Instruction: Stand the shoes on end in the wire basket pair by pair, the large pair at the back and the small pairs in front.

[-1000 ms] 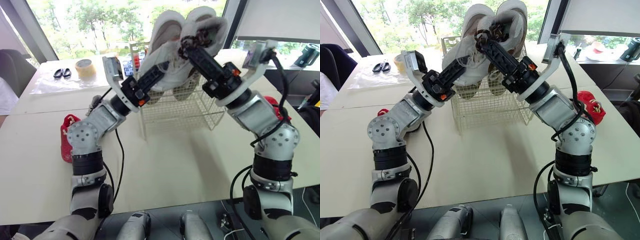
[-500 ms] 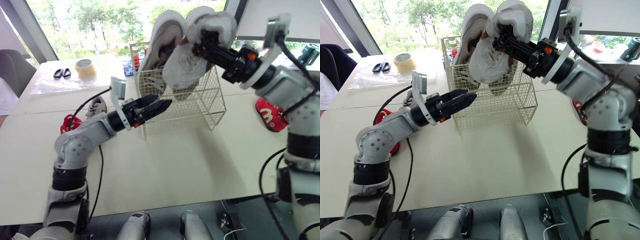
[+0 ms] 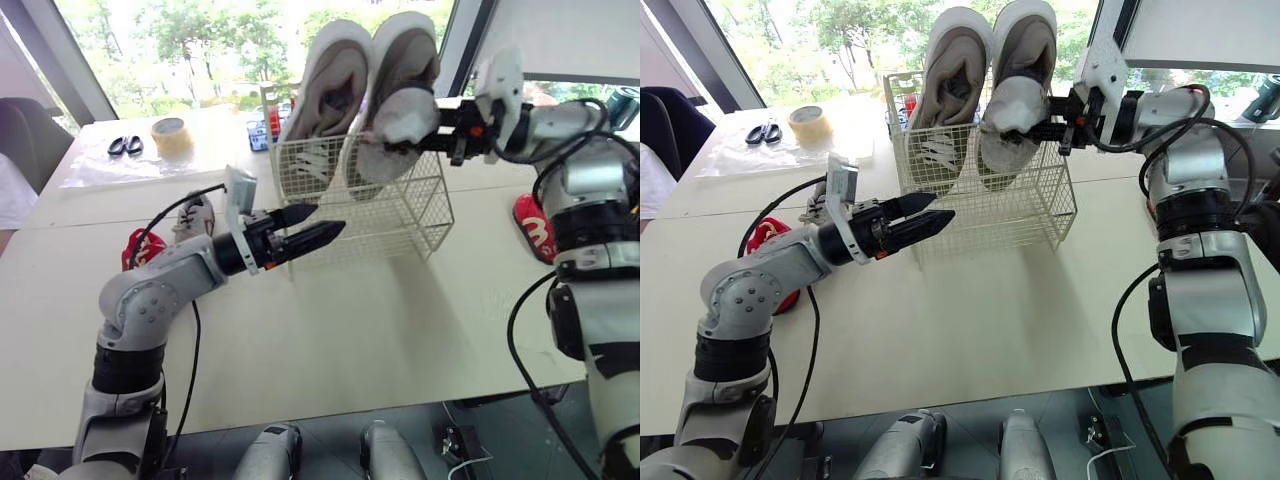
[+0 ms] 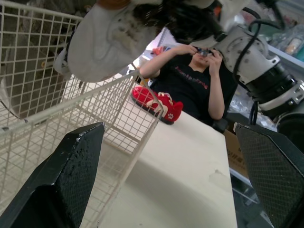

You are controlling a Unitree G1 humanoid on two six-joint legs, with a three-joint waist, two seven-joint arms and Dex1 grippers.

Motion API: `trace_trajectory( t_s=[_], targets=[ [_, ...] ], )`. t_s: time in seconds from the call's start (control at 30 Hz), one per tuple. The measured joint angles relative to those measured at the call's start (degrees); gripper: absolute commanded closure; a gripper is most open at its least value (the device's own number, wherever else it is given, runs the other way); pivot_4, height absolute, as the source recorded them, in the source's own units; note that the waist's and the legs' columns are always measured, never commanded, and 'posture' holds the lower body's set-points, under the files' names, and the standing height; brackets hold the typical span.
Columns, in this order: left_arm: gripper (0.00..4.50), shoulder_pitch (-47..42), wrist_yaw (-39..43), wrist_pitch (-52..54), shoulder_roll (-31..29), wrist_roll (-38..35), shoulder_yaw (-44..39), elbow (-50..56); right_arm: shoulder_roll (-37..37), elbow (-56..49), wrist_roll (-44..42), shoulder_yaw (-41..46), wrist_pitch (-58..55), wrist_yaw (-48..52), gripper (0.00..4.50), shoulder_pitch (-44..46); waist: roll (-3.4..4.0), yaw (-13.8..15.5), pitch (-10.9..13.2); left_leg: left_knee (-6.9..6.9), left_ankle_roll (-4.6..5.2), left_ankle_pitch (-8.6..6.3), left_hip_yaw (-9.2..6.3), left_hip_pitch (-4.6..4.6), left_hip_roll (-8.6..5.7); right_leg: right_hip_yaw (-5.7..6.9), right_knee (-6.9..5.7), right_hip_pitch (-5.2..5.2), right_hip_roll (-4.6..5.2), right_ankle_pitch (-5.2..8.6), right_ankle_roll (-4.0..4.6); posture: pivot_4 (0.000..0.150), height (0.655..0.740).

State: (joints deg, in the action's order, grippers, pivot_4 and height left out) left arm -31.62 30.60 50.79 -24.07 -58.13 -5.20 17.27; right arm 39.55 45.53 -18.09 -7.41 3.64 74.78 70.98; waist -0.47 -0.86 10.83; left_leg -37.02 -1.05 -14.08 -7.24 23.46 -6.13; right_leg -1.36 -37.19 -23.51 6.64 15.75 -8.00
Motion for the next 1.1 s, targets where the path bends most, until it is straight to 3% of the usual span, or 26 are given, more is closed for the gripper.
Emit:
trace_trajectory(
  t_s=[0.13,0.4,0.43,0.63,1.1],
  targets=[
    [0.02,0.03,-0.74,0.36,0.10,-0.02,-0.02,0.87,-1.18,10.46,6.10,-0.67,7.60,1.78,3.85,2.56,0.00,-0.08,0.00,0.01,-0.01,0.00,-0.01,0.00,0.00,0.00,0.00,0.00,0.00,0.00,0.00,0.150,0.7400],
    [0.02,-0.17,-1.35,1.50,0.56,-0.07,-0.01,1.46,-2.57,21.25,10.50,1.19,11.82,1.73,3.85,5.01,0.00,-0.07,0.00,0.01,-0.03,0.01,-0.02,0.00,0.00,0.00,0.00,0.00,0.00,0.00,0.00,0.150,0.7400],
    [0.00,-0.18,-1.43,1.54,0.56,-0.07,-0.01,1.49,-2.59,21.73,10.58,1.62,11.81,1.50,2.85,5.02,0.00,-0.04,0.00,0.01,-0.03,0.01,-0.02,0.00,0.00,0.00,0.00,0.00,0.00,0.00,0.00,0.150,0.7400],
    [0.00,-0.95,-1.47,1.62,0.58,-0.06,-0.02,1.49,-3.20,23.54,10.00,6.27,10.19,0.55,0.04,4.19,0.00,-0.12,0.00,0.00,-0.04,0.01,-0.02,0.00,0.00,0.00,-0.01,0.01,0.00,0.00,0.00,0.150,0.7400],
    [0.00,-2.55,-0.65,2.57,0.53,-0.04,0.04,1.26,-0.52,16.85,8.83,13.32,10.81,-5.00,0.04,-2.20,0.01,0.02,0.00,-0.02,-0.04,0.02,-0.01,0.00,-0.01,0.00,-0.02,0.02,0.00,0.00,0.00,0.150,0.7400]
  ],
)
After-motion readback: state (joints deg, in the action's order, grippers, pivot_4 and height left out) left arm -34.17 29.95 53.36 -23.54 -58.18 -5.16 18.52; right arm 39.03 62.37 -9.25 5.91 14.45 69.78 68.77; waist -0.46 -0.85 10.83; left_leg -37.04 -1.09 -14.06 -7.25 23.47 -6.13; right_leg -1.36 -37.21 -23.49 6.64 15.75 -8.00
